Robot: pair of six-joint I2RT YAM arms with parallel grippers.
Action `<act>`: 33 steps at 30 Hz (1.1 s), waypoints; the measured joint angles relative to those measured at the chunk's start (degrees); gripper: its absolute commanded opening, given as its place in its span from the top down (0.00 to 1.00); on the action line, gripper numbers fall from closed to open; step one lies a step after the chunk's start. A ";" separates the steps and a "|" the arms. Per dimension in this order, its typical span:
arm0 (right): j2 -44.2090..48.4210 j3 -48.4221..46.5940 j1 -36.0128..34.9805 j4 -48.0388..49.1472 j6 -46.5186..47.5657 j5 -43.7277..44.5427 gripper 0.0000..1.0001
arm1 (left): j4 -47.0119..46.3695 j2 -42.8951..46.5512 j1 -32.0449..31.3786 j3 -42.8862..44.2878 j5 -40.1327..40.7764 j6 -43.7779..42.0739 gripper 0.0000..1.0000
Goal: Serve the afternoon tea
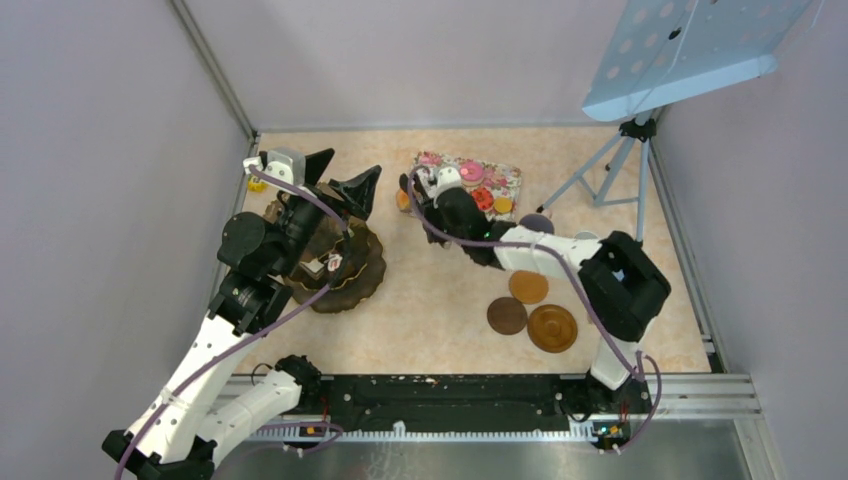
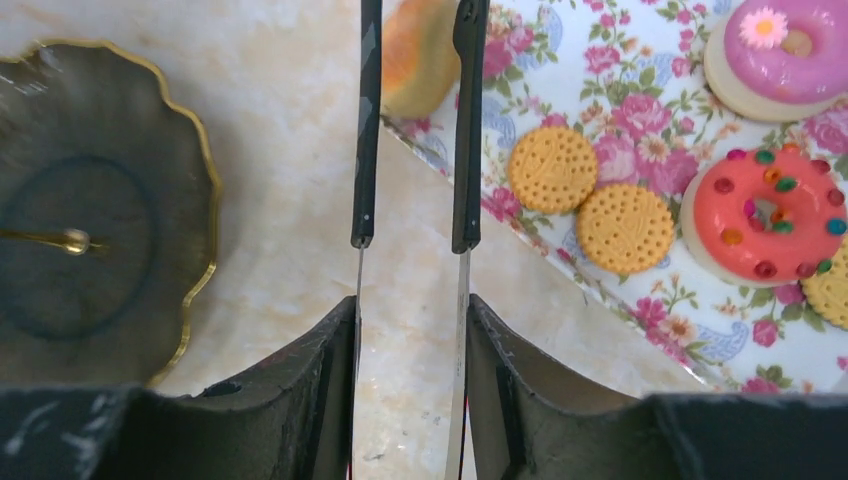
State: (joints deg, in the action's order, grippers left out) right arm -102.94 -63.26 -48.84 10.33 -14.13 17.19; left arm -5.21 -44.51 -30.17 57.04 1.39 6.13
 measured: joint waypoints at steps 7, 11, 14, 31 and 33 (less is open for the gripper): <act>1.09 -16.90 6.29 -25.86 -5.22 -13.99 0.53 | 0.00 0.00 0.00 0.00 -0.02 0.00 0.01; -0.57 -22.25 7.08 -33.97 -6.16 -17.62 0.52 | 0.00 -0.02 0.00 0.00 0.00 0.00 0.01; -1.88 -23.63 7.98 -37.86 -6.69 -20.13 0.50 | -0.02 -0.26 0.00 0.00 0.00 0.00 0.01; -8.68 -37.97 9.33 -51.93 0.61 -18.34 0.50 | 0.00 -0.74 0.00 -0.15 0.00 0.00 0.01; -10.71 -40.61 9.33 -52.96 1.84 -17.90 0.50 | 0.00 -0.74 0.00 -0.15 0.00 0.00 0.01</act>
State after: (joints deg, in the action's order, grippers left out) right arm -113.65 -103.88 -39.51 -42.63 -12.29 -0.71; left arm -5.21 -45.25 -30.17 56.88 1.39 6.13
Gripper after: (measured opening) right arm 0.505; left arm 0.987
